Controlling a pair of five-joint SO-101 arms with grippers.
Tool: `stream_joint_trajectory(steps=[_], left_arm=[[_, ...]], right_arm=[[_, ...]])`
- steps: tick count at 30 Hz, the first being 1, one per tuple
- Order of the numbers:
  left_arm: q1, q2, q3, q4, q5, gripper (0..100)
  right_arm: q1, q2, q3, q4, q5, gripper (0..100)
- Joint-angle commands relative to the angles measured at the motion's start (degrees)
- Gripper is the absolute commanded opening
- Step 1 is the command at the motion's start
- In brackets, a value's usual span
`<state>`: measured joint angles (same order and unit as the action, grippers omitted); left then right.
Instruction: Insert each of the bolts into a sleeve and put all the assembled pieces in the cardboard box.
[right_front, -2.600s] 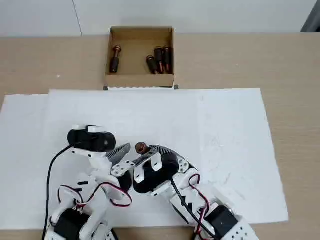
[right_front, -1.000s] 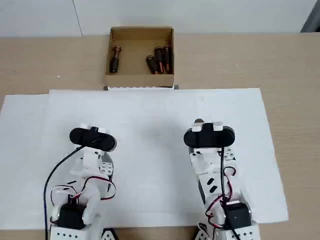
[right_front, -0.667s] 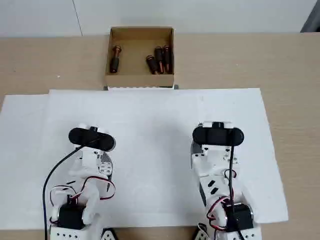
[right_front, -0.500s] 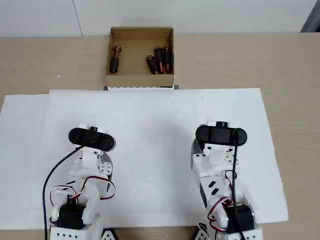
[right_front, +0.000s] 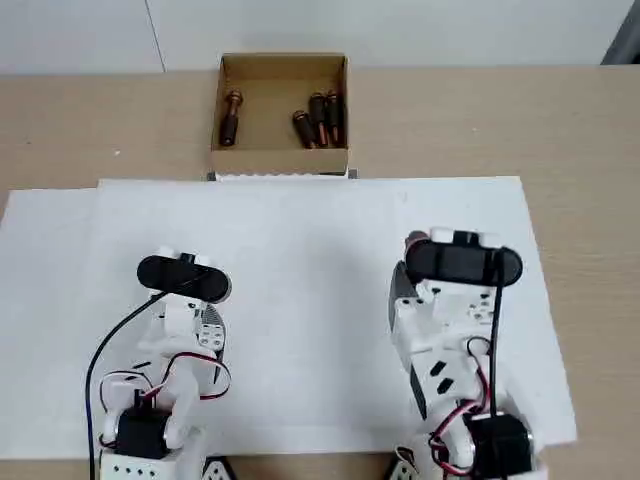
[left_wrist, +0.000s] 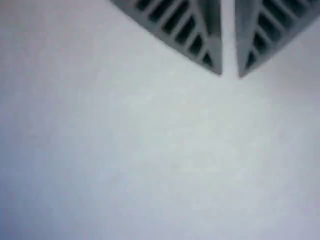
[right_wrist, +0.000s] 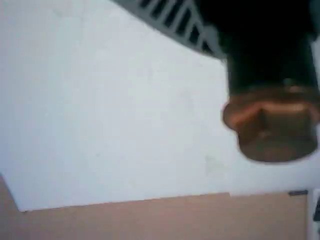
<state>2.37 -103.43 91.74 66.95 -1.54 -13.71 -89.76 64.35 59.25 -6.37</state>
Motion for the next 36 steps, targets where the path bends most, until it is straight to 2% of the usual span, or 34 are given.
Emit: stream_joint_trajectory(steps=[1, 8, 12, 20, 36], left_arm=[[-0.18, -0.44, -0.22, 0.09, -0.44, 1], [-0.18, -0.44, -0.22, 0.09, -0.44, 1], [-0.18, -0.44, -0.22, 0.09, -0.44, 1], [-0.18, -0.44, -0.22, 0.09, -0.44, 1], [-0.18, -0.44, -0.22, 0.09, -0.44, 1]], right_arm=[[0.04, 10.24, -8.18, -5.76, -0.70, 0.2], [0.04, 30.29, -14.59, -17.63, -0.26, 0.3], [-0.04, 40.31, -16.79, -27.74, -0.18, 0.3], [-4.53, 62.37, -24.18, -41.89, 3.96, 0.3], [-4.35, 103.69, -67.60, -43.65, 6.07, 0.3]])
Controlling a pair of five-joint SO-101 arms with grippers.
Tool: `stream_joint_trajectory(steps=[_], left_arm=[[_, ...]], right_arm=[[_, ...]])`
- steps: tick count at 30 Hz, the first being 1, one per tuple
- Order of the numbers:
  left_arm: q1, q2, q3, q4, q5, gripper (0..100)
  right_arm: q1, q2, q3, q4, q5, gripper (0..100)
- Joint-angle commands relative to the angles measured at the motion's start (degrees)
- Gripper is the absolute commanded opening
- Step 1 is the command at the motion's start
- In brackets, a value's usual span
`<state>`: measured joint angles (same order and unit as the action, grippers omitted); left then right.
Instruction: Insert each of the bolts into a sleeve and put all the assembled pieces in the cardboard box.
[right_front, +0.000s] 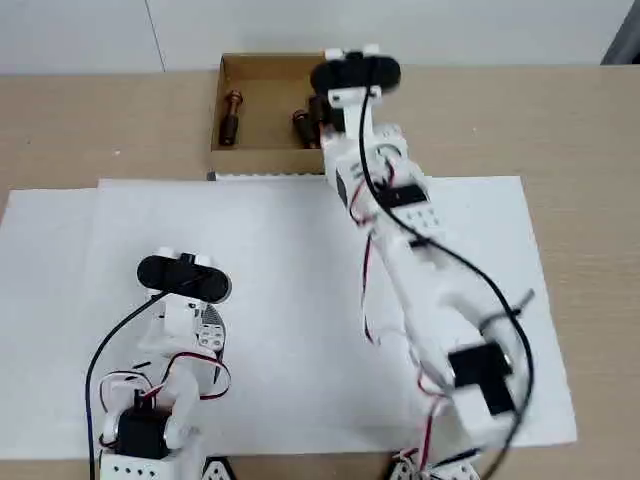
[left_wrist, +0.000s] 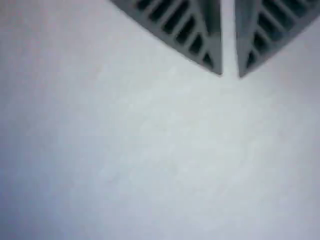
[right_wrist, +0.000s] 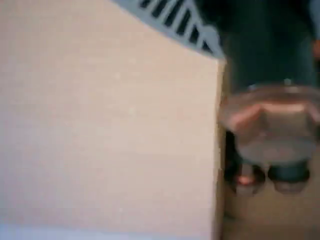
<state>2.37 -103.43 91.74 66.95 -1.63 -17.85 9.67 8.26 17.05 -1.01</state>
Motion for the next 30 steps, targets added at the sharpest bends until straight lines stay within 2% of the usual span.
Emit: stream_joint_trajectory(steps=[1, 9, 16, 18, 24, 30], left_arm=[[-0.18, -0.44, -0.22, 0.09, -0.35, 1], [-0.18, -0.44, -0.22, 0.09, -0.35, 1], [-0.18, -0.44, -0.22, 0.09, -0.35, 1], [-0.18, -0.44, -0.22, 0.09, -0.35, 1], [-0.18, -0.44, -0.22, 0.09, -0.35, 1], [-0.18, -0.44, -0.22, 0.09, -0.35, 1]], right_arm=[[-0.22, 6.90, -14.59, -1.45, 0.88, 0.3], [-1.63, 25.54, -34.73, -1.45, 7.82, 0.3], [-2.51, 33.63, -42.11, -1.36, 12.22, 0.6], [-2.68, 34.07, -42.11, -1.36, 13.45, 3.6], [-2.59, 34.15, -42.11, 1.80, 13.63, 20.6], [-2.33, 33.80, -42.20, 2.42, 13.63, 21.3]])
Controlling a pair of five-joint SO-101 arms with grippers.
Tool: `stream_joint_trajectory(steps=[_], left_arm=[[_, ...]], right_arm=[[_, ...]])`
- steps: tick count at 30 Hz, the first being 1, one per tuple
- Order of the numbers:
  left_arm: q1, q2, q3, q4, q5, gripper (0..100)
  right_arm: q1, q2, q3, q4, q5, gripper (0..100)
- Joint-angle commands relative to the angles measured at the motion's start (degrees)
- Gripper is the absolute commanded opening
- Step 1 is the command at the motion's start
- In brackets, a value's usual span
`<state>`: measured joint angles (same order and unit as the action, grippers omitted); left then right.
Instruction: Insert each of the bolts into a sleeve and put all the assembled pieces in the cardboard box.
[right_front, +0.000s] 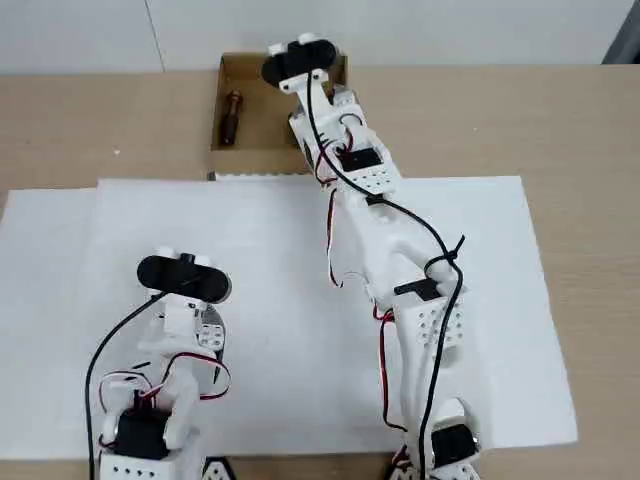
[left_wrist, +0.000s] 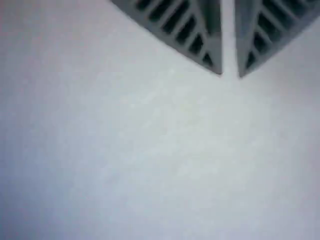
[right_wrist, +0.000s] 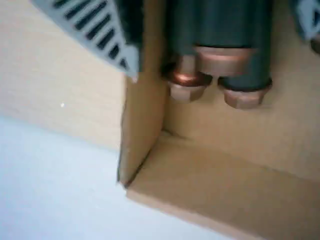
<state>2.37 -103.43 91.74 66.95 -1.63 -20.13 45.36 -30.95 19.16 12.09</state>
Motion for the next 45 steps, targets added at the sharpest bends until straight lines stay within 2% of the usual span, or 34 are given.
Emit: stream_joint_trajectory(steps=[1, 9, 13, 21, 29, 45], left_arm=[[-0.18, -0.44, -0.22, 0.09, -0.35, 1], [-0.18, -0.44, -0.22, 0.09, -0.35, 1], [-0.18, -0.44, -0.22, 0.09, -0.35, 1], [-0.18, -0.44, -0.22, 0.09, -0.35, 1], [-0.18, -0.44, -0.22, 0.09, -0.35, 1], [-0.18, -0.44, -0.22, 0.09, -0.35, 1]], right_arm=[[-0.04, -1.98, -2.99, 0.40, 0.53, 21.3], [0.04, -3.12, -3.08, 0.57, 0.53, 21.2], [-0.31, -7.52, -3.08, 5.14, 0.53, 20.7], [0.04, -14.99, -3.08, 11.38, 0.53, 0.0], [0.04, -25.10, -3.08, 20.35, 0.26, 1.4], [0.13, -47.87, -2.99, 51.12, 0.09, 0.2]])
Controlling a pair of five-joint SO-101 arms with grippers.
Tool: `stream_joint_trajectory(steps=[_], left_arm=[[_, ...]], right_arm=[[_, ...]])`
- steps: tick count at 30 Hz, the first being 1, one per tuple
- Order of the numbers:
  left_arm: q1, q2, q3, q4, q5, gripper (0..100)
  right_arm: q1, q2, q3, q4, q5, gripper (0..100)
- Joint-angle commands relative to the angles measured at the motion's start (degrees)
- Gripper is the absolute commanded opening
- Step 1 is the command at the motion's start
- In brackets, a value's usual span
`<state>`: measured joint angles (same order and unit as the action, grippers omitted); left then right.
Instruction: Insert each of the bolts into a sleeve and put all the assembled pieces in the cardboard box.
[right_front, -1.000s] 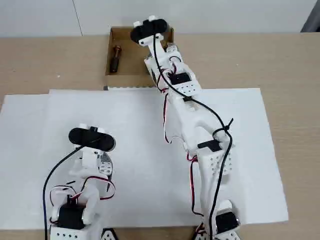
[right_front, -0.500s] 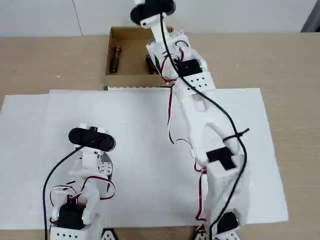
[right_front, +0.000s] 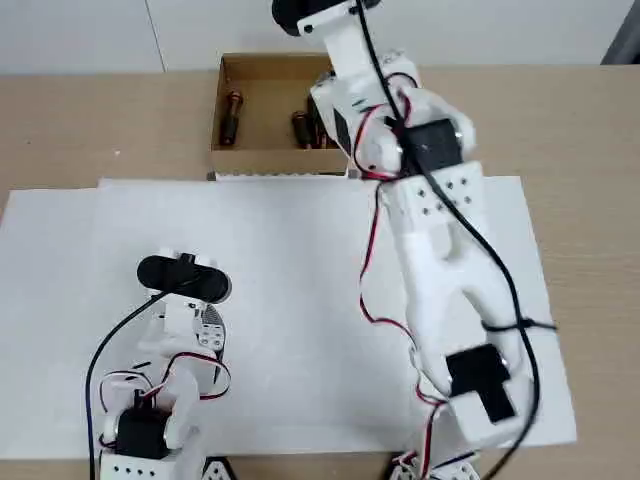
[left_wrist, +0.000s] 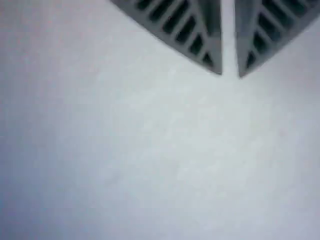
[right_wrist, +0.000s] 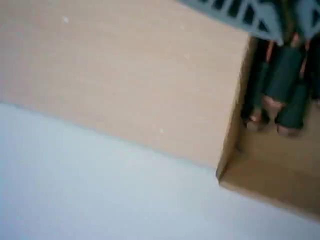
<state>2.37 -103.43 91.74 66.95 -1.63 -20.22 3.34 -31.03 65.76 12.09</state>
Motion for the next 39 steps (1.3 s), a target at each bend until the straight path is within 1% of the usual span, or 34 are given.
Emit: stream_joint_trajectory(steps=[1, 8, 15, 20, 23, 26, 29, 39], left_arm=[[-0.18, -0.44, -0.22, 0.09, -0.35, 1], [-0.18, -0.44, -0.22, 0.09, -0.35, 1], [-0.18, -0.44, -0.22, 0.09, -0.35, 1], [-0.18, -0.44, -0.22, 0.09, -0.35, 1], [-0.18, -0.44, -0.22, 0.09, -0.35, 1], [-0.18, -0.44, -0.22, 0.09, -0.35, 1], [-0.18, -0.44, -0.22, 0.09, -0.35, 1], [-0.18, -0.44, -0.22, 0.09, -0.35, 1]], right_arm=[[0.22, -6.90, -2.90, 6.46, 0.09, 0.2], [2.68, -12.62, -2.64, 17.80, -6.51, 0.2], [6.81, -13.67, -2.64, 27.82, -13.71, 0.3], [7.96, -16.40, -1.85, 29.05, -16.44, 0.3], [7.25, -19.91, 2.90, 29.23, -16.62, 0.3], [7.25, -24.92, 10.99, 27.91, -16.70, 0.3], [7.60, -30.55, 21.36, 24.04, -16.70, 0.4], [7.60, -55.43, 63.21, 2.68, -16.18, 0.4]])
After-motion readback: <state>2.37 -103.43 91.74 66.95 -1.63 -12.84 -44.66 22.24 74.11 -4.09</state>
